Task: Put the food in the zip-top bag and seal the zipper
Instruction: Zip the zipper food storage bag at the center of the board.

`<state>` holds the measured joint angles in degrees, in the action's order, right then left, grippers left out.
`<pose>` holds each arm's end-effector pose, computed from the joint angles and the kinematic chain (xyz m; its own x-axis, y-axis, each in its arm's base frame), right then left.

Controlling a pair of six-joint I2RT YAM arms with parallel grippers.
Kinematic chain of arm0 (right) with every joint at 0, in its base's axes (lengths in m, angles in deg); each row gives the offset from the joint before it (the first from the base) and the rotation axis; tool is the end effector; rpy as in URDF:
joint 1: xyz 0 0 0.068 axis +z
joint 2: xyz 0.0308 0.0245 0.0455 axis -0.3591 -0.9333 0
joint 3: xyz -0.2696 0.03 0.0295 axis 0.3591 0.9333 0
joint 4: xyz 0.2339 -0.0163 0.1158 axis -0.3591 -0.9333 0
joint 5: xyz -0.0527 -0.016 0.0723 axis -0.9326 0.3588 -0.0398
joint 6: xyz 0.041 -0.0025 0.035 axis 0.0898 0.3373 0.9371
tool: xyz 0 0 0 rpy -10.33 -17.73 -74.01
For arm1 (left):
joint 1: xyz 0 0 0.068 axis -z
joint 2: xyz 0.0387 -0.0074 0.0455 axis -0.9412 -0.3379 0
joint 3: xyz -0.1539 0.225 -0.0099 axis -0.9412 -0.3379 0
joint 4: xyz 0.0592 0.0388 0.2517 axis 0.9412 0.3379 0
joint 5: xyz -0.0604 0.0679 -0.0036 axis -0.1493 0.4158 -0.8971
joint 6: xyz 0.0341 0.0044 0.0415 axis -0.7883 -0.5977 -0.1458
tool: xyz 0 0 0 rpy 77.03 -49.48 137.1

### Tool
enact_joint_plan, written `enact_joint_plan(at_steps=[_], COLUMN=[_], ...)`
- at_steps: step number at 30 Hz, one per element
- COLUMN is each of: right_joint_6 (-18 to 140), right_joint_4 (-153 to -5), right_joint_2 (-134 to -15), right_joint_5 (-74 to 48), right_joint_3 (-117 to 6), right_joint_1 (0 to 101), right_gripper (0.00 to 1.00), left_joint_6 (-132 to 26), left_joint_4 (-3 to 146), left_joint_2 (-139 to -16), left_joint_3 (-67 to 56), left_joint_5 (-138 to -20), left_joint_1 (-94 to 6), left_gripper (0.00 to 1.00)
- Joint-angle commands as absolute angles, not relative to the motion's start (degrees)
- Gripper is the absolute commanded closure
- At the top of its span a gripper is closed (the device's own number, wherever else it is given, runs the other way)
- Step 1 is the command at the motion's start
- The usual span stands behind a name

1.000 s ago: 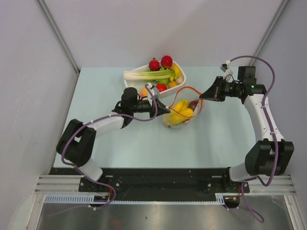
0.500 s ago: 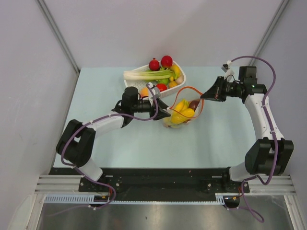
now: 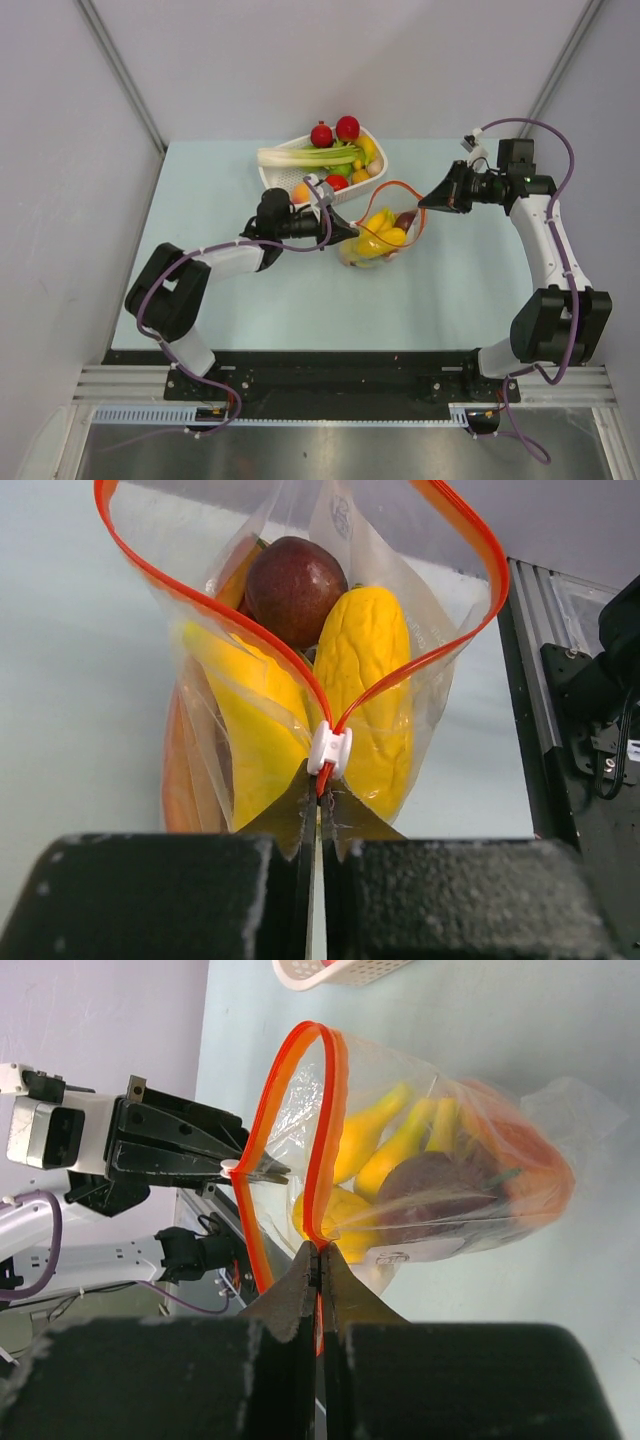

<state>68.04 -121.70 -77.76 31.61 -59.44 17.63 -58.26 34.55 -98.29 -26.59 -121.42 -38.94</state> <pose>0.3080 0.0098 0.3447 -0.8350 0.1980 -0.5133 -0.3003 0.6177 0.7268 0.2936 -0.2107 0.2360 -0.1946 0.0350 -0.9803 0.9713 0.1459 -0.1877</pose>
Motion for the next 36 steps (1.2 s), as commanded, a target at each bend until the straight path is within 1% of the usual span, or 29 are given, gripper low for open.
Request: enact_joint_plan(at_steps=[1, 3, 4, 5, 7, 8, 11, 13, 14, 16, 17, 18, 19, 20, 22, 23, 25, 29, 36], right_joint_6=[66.92, 66.05, 65.60, 64.90, 60.53, 58.07, 51.46, 47.69, 46.54, 42.16, 39.96, 37.93, 35.91, 31.98, 28.35, 25.11, 22.11, 17.71, 15.07], right_joint_4=[-121.17, -120.91, -120.21, -119.77, -119.15, -119.32, -119.24, -119.06, -119.06, -119.76, -120.11, -120.72, -120.90, -120.73, -120.29, -120.38, -120.99, -121.35, -118.71], right_joint_2=[-78.05, -77.78, -77.52, -76.82, -75.85, -74.72, -73.22, -73.12, -73.21, -74.09, -74.44, -74.88, -74.97, -75.14, -75.32, -75.67, -76.63, -77.87, -77.51], right_joint_5=[32.51, 32.69, 32.78, 32.78, 32.34, 32.08, 29.88, 29.53, 29.53, 28.74, 28.47, 27.95, 27.07, 26.72, 26.10, 26.10, 25.83, 25.40, 23.99], right_joint_3=[-61.93, -61.93, -61.93, -62.02, -62.37, -62.98, -64.39, -65.53, -66.15, -68.87, -70.10, -71.67, -72.13, -72.30, -72.22, -72.13, -72.22, -71.17, -65.37], right_joint_1=[17.27, 16.74, 16.39, 15.61, 14.90, 14.46, 14.28, 15.15, 15.77, 19.53, 20.86, 23.74, 27.86, 29.55, 34.46, 35.89, 39.83, 45.37, 48.73], right_gripper=[1.00, 0.98, 0.92, 0.74, 0.59, 0.47, 0.26, 0.23, 0.18, 0.14, 0.13, 0.14, 0.18, 0.26, 0.32, 0.39, 0.44, 0.45, 0.45], left_joint_6=[-56.98, -58.64, -59.61, -60.92, -65.06, -67.16, -71.38, -71.83, -72.44, -72.62, -73.15, -73.24, -73.50, -74.64, -75.61, -76.22, -76.41, -74.66, -74.38], left_joint_4=[33.70, 38.72, 40.56, 45.10, 50.92, 57.65, 65.42, 65.97, 66.76, 67.38, 68.17, 68.17, 68.26, 69.13, 70.19, 71.24, 71.86, 70.64, 69.85], left_joint_2=[-96.11, -95.06, -94.35, -92.95, -92.15, -92.32, -93.11, -92.94, -93.03, -93.29, -93.47, -93.38, -93.38, -93.29, -93.38, -93.47, -93.47, -92.77, -91.89], left_joint_3=[-24.75, -23.70, -23.35, -22.91, -20.19, -18.79, -14.38, -14.11, -13.85, -12.89, -12.45, -12.27, -12.27, -12.09, -11.39, -11.13, -10.60, -11.03, -11.83], left_joint_5=[-121.70, -123.10, -123.37, -123.37, -123.02, -122.76, -123.20, -122.93, -122.67, -122.84, -122.76, -122.76, -122.84, -122.84, -122.93, -122.67, -122.49, -122.05, -122.84], left_joint_1=[-38.87, -39.31, -39.49, -39.66, -39.75, -39.75, -39.75, -39.84, -39.84, -39.75, -39.75, -39.84, -39.75, -39.84, -39.84, -39.75, -39.75, -39.67, -39.67], left_gripper=[1.00, 1.00, 1.00, 1.00, 1.00, 1.00, 1.00, 1.00, 1.00, 1.00, 1.00, 1.00, 1.00, 1.00, 1.00, 1.00, 1.00, 1.00, 1.00])
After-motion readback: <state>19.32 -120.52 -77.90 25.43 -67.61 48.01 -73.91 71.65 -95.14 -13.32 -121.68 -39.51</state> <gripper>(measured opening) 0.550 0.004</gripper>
